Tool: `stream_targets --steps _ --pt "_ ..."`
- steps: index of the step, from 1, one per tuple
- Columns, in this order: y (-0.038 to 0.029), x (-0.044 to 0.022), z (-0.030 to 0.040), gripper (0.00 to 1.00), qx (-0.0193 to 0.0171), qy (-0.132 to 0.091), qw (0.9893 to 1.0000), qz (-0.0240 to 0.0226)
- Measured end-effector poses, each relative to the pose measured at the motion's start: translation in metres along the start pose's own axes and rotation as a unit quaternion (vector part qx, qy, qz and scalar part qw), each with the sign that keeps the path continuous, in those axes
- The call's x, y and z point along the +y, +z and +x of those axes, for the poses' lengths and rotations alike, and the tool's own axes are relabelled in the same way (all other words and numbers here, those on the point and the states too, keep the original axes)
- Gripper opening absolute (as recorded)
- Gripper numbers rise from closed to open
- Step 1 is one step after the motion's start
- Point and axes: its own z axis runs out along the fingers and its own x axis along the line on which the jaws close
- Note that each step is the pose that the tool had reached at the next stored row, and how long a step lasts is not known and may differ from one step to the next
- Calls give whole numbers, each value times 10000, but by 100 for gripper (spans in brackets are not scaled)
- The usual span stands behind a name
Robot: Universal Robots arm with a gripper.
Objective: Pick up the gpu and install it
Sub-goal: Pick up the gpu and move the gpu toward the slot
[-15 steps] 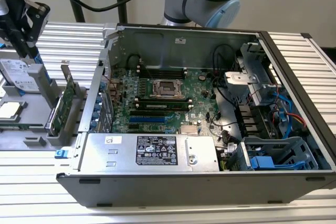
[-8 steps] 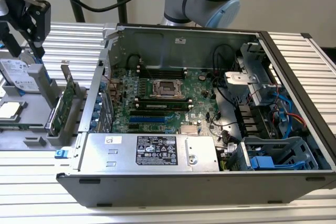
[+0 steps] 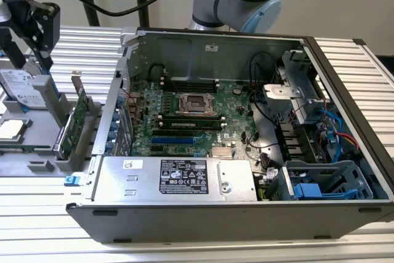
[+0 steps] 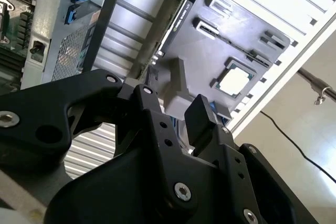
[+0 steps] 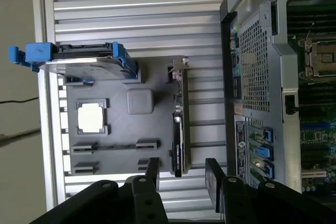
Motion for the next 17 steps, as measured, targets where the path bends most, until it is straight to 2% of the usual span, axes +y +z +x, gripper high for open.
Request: stream_targets --steps 5,17 --pt "2 -1 0 100 0 0 10000 0" --pt "60 -3 -43 100 0 0 10000 -1"
